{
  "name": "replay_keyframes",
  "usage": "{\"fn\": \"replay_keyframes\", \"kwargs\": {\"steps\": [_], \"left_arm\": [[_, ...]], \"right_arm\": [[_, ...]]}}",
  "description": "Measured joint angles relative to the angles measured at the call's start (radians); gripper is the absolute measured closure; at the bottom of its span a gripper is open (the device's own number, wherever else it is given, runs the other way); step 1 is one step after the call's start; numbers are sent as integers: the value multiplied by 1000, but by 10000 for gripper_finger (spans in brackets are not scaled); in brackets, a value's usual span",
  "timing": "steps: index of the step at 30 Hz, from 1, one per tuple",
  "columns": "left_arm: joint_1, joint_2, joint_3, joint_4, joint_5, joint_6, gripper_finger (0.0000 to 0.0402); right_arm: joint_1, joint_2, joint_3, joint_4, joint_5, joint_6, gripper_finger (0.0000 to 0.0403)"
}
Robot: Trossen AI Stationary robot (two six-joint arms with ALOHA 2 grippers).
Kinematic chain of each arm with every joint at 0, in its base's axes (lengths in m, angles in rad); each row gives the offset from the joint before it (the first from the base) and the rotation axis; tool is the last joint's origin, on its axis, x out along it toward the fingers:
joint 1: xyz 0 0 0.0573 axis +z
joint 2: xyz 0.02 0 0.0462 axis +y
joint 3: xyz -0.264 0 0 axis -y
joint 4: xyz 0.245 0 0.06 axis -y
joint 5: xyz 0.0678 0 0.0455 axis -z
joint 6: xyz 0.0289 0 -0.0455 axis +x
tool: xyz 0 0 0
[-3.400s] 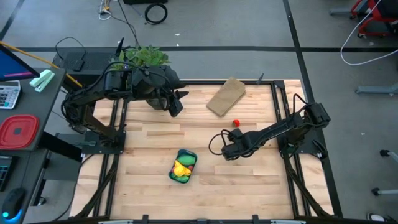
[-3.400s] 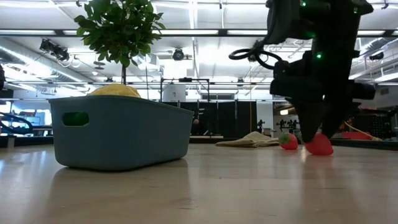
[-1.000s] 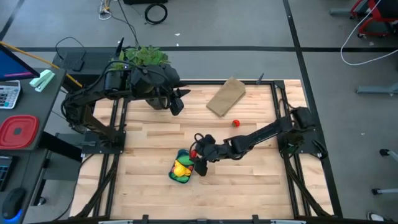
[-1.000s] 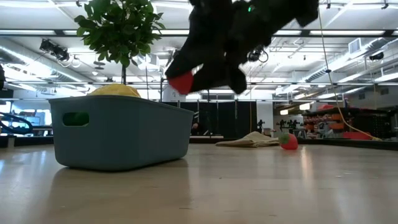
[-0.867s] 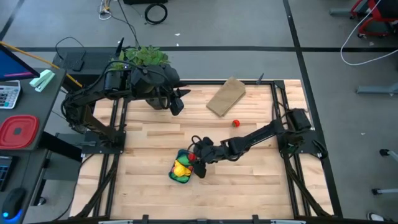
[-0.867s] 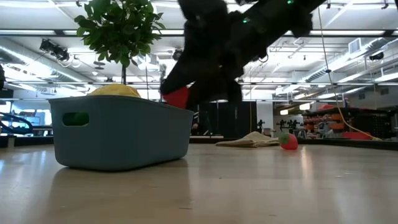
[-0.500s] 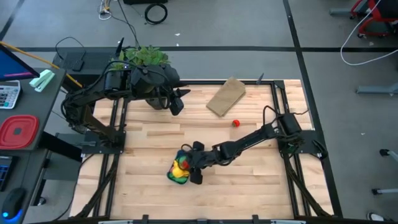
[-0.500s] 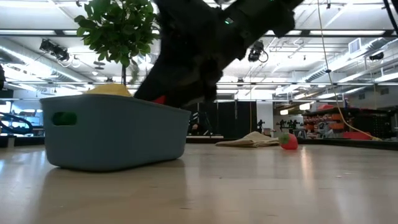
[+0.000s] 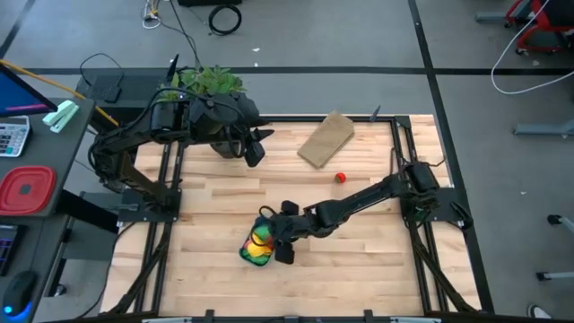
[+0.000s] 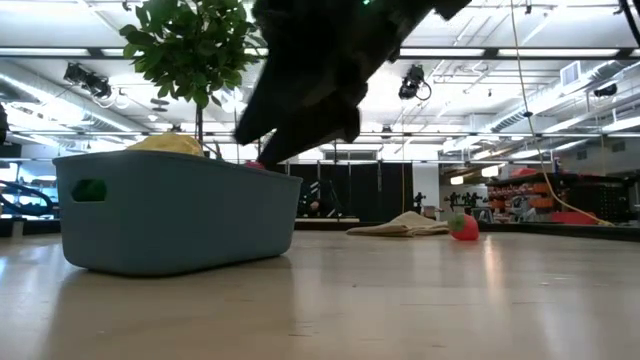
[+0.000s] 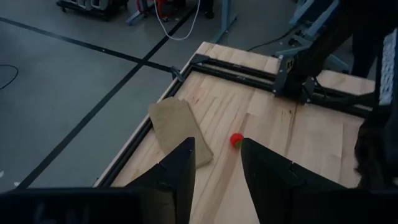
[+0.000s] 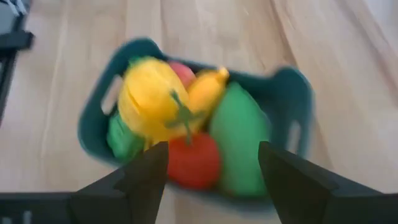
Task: Pick and placing Produce into tupperware
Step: Put the red strawberry into the blue bin
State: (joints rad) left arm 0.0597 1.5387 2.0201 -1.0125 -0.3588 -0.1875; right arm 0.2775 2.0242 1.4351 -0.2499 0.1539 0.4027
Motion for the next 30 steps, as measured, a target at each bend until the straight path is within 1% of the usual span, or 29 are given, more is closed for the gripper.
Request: {"fn": "replay_keyframes", "kwargs": {"steps": [4, 7, 10, 13, 15, 18, 23, 26, 30], "left_arm": [[0, 0, 0, -12, 0, 0, 262], [0, 0, 0, -11, 0, 0, 264], [0, 0, 0, -10, 0, -1, 267], [0, 0, 0, -11, 0, -4, 268], [0, 0, 0, -11, 0, -4, 267], [0, 0, 0, -11, 0, -4, 265], [0, 0, 0, -11, 0, -4, 263], [0, 0, 0, -12, 0, -4, 266], [0, 0, 0, -13, 0, -2, 268]], "right_arm": [[6, -64, 0, -152, 5, 53, 152], [9, -129, 0, -281, 57, 92, 160], [7, -184, 0, -460, 163, 116, 166], [-7, -237, 0, -648, 295, 131, 171], [-24, -267, 0, -751, 345, 169, 174], [-56, -303, -1, -862, 338, 171, 178], [-125, -360, -55, -921, 271, 54, 183], [-187, -394, -123, -923, 220, -1, 185], [-276, -430, -237, -916, 213, -101, 186]]}}
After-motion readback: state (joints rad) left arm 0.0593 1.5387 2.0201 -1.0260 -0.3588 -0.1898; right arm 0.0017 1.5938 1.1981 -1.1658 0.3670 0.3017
